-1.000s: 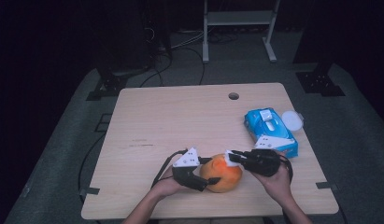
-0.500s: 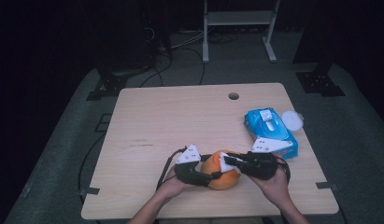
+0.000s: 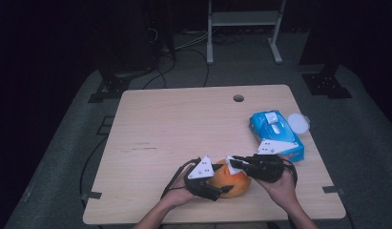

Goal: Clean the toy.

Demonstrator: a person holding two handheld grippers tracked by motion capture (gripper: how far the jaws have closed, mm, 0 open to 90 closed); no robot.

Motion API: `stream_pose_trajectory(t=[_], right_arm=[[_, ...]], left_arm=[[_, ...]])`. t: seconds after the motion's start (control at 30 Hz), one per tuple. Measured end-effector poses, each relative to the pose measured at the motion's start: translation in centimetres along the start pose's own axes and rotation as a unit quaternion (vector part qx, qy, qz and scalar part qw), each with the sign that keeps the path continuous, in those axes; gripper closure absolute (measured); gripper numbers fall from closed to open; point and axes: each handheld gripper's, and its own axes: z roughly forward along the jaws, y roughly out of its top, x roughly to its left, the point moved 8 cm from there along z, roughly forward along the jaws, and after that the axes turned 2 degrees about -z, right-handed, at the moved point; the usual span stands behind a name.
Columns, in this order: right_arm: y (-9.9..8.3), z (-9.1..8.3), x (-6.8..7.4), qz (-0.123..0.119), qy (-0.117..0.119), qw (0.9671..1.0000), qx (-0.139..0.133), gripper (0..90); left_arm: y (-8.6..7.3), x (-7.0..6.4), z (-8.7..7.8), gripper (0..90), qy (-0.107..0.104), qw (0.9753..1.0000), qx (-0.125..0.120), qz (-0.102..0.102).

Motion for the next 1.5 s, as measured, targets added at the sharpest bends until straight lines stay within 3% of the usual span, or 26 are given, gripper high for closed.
stream_pose_trajectory(t=[0.1,0.17,0.3,0.37,0.57,0.63,0.67,0.9,1.0,1.07,1.17,1.23,1.27,1.37,1.43,1.5], right_arm=[[-0.4,0.0,-0.7,0.005,-0.003,1.0,0.007,80.7],[-1.0,-0.2,-1.7,0.009,-0.024,0.9995,0.018,80.8],[-1.6,-0.8,-2.7,0.031,-0.03,0.9989,0.018,80.9],[-1.1,-0.9,-2.0,0.022,-0.024,0.9994,0.013,80.9],[1.1,0.1,2.1,-0.031,0.013,0.9994,-0.01,80.8],[1.2,0.2,2.4,-0.044,0.006,0.999,-0.005,80.8],[1.0,0.3,2.3,-0.057,-0.01,0.9983,-0.002,80.9],[-0.9,-0.6,-1.3,-0.007,-0.035,0.9994,0.005,80.8],[-2.1,-1.0,-2.7,0.018,-0.039,0.999,0.015,80.7],[-2.3,-1.2,-3.0,0.029,-0.036,0.9988,0.015,80.7],[-2.1,-1.2,-2.7,0.031,-0.03,0.999,0.011,80.7],[-1.9,-1.1,-2.5,0.027,-0.028,0.9992,0.009,80.6],[-1.8,-1.0,-2.4,0.029,-0.027,0.9992,0.008,80.6],[-1.6,-0.9,-2.3,0.039,-0.021,0.999,-0.003,80.7],[-1.3,-0.9,-2.5,0.047,-0.018,0.9986,-0.015,80.8],[-0.8,-1.0,-2.6,0.049,-0.02,0.9982,-0.026,80.8]], left_arm=[[-0.1,0.2,-0.2,28.0,-0.001,1.0,-0.001,0.002],[-0.1,0.3,-0.2,28.1,-0.002,1.0,-0.003,-0.002],[-0.1,0.8,-0.2,28.9,0.001,0.9998,-0.009,-0.018],[0.0,0.9,-0.1,28.9,0.004,0.9994,-0.01,-0.032],[0.2,0.8,0.3,28.8,0.023,0.9986,-0.009,-0.047],[0.2,0.8,0.3,28.9,0.022,0.9987,-0.008,-0.046],[0.1,0.8,0.2,29.6,0.017,0.9987,-0.008,-0.048],[-0.2,1.3,-0.2,29.9,-0.005,0.9976,-0.017,-0.066],[-0.3,1.5,-0.5,26.5,-0.038,0.9959,-0.037,-0.074],[-0.2,1.9,-0.8,21.5,-0.06,0.9929,-0.059,-0.084],[-0.7,2.4,-0.5,8.5,-0.045,0.9955,-0.044,-0.071],[-1.1,2.4,-0.3,7.2,-0.048,0.9948,-0.045,-0.077],[-1.1,2.4,-0.3,9.2,-0.05,0.9948,-0.044,-0.077],[-0.9,2.3,-0.6,26.7,-0.04,0.9965,-0.039,-0.062],[0.1,2.3,-1.2,34.5,-0.012,0.9985,-0.043,-0.032],[0.6,2.5,-1.7,37.2,0.007,0.9988,-0.043,-0.02]])
